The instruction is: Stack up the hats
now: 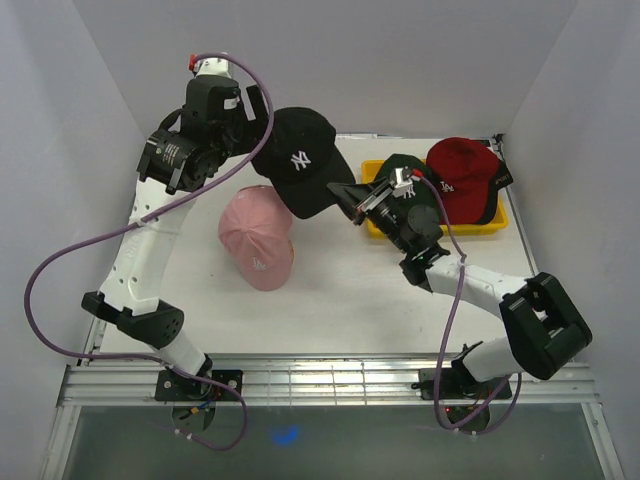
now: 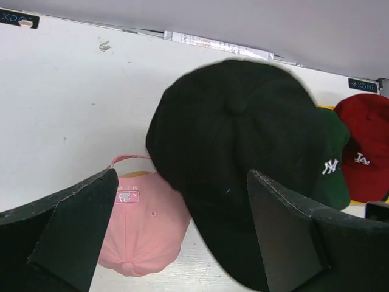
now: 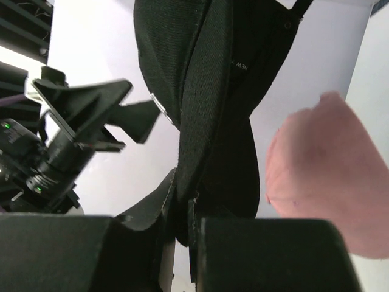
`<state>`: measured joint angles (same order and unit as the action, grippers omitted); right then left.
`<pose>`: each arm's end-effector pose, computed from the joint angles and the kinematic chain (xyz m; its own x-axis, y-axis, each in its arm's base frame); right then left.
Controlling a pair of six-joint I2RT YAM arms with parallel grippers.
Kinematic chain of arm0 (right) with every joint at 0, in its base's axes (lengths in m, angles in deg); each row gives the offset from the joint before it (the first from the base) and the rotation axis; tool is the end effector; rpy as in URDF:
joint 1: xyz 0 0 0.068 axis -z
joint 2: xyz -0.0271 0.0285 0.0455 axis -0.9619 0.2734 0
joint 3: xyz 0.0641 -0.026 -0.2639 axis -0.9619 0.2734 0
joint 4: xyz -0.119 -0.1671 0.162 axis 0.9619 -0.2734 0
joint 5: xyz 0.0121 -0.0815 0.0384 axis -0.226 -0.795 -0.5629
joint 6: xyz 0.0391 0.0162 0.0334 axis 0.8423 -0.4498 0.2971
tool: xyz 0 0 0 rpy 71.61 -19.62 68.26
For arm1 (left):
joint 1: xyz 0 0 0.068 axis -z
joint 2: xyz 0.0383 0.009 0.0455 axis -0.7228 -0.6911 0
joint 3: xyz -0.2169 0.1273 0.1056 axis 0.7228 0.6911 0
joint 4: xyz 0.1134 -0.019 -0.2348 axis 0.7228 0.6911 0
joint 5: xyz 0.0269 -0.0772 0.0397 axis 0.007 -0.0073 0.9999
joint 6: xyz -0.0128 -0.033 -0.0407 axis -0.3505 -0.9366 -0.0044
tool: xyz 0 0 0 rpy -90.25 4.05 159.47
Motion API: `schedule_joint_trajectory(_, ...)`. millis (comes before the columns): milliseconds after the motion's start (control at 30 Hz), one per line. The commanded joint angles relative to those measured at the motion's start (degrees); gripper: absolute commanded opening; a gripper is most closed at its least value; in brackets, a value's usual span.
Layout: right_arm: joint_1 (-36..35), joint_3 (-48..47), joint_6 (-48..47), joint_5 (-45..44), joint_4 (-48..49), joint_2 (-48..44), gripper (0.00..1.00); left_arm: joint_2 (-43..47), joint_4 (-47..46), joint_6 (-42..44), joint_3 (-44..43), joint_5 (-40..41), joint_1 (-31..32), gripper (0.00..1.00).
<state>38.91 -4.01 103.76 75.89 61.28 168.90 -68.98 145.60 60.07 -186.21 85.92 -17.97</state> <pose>0.2489 0.1810 0.3064 -0.6558 0.7515 -0.0717 -0.3086 -0.1802 0.9340 0.2633 -0.1270 0.5146 -0.4518 -0.2086 -0.8674 -0.0415 0.9761 -0.2131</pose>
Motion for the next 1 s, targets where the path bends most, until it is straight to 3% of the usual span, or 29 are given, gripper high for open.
schedule_joint_trajectory(0, -5.19, 3.4, -0.6, -9.76, 8.57, -1.43, 0.08, 0.97, -0.55, -0.13, -1.23, 3.18, -0.01, 0.98)
schedule_joint_trajectory(233, -16.26, 6.93, -2.35, -18.03, 20.71, 1.29, 0.08, 3.16, -0.11, 1.28, 1.48, 6.61, -0.01, 0.98)
schedule_joint_trajectory(500, -22.43, 7.37, -5.34, -22.42, 23.61, 3.14, 0.08, 7.03, -0.46, 1.19, 8.34, 6.78, -0.01, 0.98)
schedule_joint_trajectory(633, -26.21, 9.74, -7.19, -26.64, 29.92, 4.19, 0.08, 8.09, -0.38, 1.11, 11.94, 6.35, -0.01, 0.98)
schedule_joint_trajectory(967, -33.33, 10.36, -9.65, -35.08, 48.48, 16.32, 0.08, 9.93, 0.68, 1.55, 18.27, 5.91, -0.01, 0.98)
